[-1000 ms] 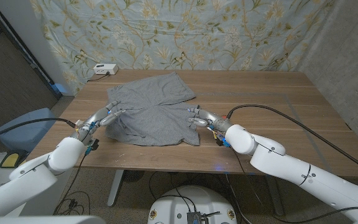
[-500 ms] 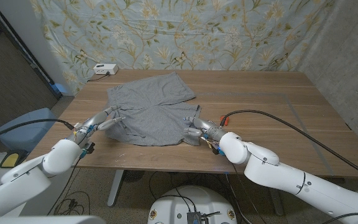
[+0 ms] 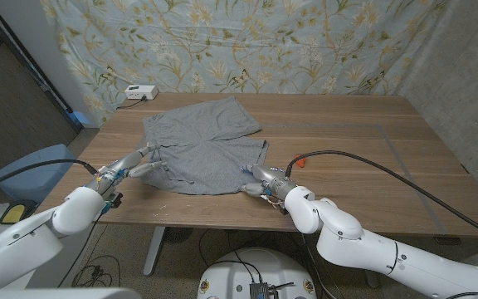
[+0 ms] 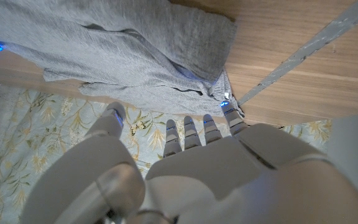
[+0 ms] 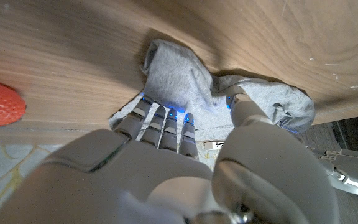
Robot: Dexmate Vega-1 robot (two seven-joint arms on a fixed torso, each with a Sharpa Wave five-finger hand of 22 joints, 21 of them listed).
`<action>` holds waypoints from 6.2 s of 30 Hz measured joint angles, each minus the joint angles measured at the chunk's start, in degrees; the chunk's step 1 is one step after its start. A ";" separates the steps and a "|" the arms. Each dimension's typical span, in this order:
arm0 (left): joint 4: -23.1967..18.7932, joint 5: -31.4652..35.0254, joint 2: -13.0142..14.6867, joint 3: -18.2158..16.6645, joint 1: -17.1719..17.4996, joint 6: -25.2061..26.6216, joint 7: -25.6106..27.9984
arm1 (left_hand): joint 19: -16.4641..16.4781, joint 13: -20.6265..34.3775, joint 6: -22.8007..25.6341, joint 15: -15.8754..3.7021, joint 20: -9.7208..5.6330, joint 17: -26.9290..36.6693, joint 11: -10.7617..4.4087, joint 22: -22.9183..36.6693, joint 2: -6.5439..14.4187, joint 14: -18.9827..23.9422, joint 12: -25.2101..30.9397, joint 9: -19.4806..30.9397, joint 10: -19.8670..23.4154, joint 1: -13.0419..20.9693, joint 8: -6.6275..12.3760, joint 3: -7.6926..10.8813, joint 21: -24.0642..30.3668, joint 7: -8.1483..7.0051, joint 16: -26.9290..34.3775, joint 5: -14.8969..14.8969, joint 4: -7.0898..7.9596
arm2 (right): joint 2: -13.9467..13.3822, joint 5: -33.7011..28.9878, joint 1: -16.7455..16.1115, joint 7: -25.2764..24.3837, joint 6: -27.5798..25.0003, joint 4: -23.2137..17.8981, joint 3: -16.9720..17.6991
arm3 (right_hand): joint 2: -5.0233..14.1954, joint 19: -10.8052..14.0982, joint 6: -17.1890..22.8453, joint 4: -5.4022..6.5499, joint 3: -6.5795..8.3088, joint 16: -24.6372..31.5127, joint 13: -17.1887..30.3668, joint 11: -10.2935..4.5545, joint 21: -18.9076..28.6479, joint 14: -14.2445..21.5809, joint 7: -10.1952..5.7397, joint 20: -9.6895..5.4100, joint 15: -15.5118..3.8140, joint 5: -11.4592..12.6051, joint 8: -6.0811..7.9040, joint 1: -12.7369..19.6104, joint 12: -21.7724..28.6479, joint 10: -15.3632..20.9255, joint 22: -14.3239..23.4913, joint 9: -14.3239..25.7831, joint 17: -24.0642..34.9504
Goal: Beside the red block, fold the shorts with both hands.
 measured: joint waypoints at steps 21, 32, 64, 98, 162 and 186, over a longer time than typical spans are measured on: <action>-5.71 15.36 2.53 -1.56 3.25 9.11 -3.40 | 0.54 0.30 0.19 0.14 -0.54 0.01 -0.98 -0.13 -4.81 -0.14 -0.45 0.00 0.54 3.30 -0.21 -0.71 -0.97 -2.70 -0.02 0.90 -1.97 | 4.95 -13.75 -3.43 -9.39 6.73 9.93 -0.08 | 3.57 11.79 38.34 1.85 -5.26 14.47 0.84 -3.16 3.00 20.93 -1.73 -2.61 -1.73 0.43 8.23 19.08 5.27 23.41 0.72 0.43 9.80; -9.72 26.09 5.47 0.98 3.15 18.48 -9.29 | 2.53 0.29 2.46 -0.80 -1.48 0.16 -3.11 -0.12 -8.87 0.80 -0.06 0.00 2.68 9.87 0.07 -1.82 -2.04 -3.69 0.32 3.21 -2.43 | 6.92 -14.53 -4.57 -13.56 10.96 13.82 1.99 | 4.16 11.99 41.68 2.17 -4.93 13.92 0.83 -3.35 3.46 21.19 0.04 -2.41 -1.63 0.00 9.10 19.67 5.27 23.79 0.72 0.69 9.57; -9.67 42.61 12.24 28.75 -18.61 37.98 -21.35 | 15.34 0.28 11.61 -7.65 -3.66 0.05 -5.60 0.30 -2.09 18.59 2.64 0.33 17.11 28.47 1.51 -3.72 -0.09 -2.35 2.65 1.54 -0.40 | 7.54 -14.12 -6.79 -16.57 14.78 15.09 6.12 | 4.15 12.18 41.96 2.41 -4.68 13.42 0.82 -3.35 3.46 21.91 0.34 -2.60 -1.53 0.00 9.07 19.66 5.01 24.41 0.71 0.28 9.46; -15.05 28.99 14.93 25.14 -15.53 40.09 -5.44 | 18.75 1.98 43.21 -7.91 -4.84 0.25 -4.86 0.55 7.42 28.36 2.20 2.25 37.87 31.34 8.75 -1.44 1.80 2.48 0.64 1.11 5.46 | 4.30 -10.54 -12.53 -22.25 15.33 8.99 12.47 | 4.46 13.11 42.49 2.59 -4.42 12.40 0.81 -3.26 3.89 22.21 0.45 -2.31 -1.84 -0.51 8.84 19.97 4.59 24.92 0.69 0.28 9.57; -14.94 -7.17 -24.27 -24.25 8.46 -2.21 -29.53 | 14.33 0.99 47.10 -6.87 -3.30 0.22 -0.72 0.55 2.63 24.45 -0.45 12.58 37.35 35.34 21.43 7.82 1.29 0.81 -0.35 5.55 -1.22 | 10.63 -20.26 5.87 -30.47 27.63 20.08 14.62 | 4.44 15.26 43.80 2.72 -3.87 10.69 0.81 -5.24 5.24 23.24 -0.30 -3.64 -2.04 -0.56 8.87 19.96 3.72 26.45 0.69 0.37 9.30; -3.46 -43.48 -17.07 -21.47 2.22 6.94 -36.59 | 12.09 2.42 42.13 -1.35 -1.66 1.21 5.10 1.36 5.31 20.22 -1.65 21.74 31.56 30.73 24.52 11.02 1.29 5.72 -0.09 9.15 1.04 | 15.77 -17.86 19.27 -29.35 34.09 33.44 8.50 | 4.44 15.25 44.10 2.71 -3.88 10.10 0.81 -5.42 5.46 23.24 -0.61 -3.63 -2.04 -0.56 8.68 19.95 3.28 26.64 0.69 0.28 9.36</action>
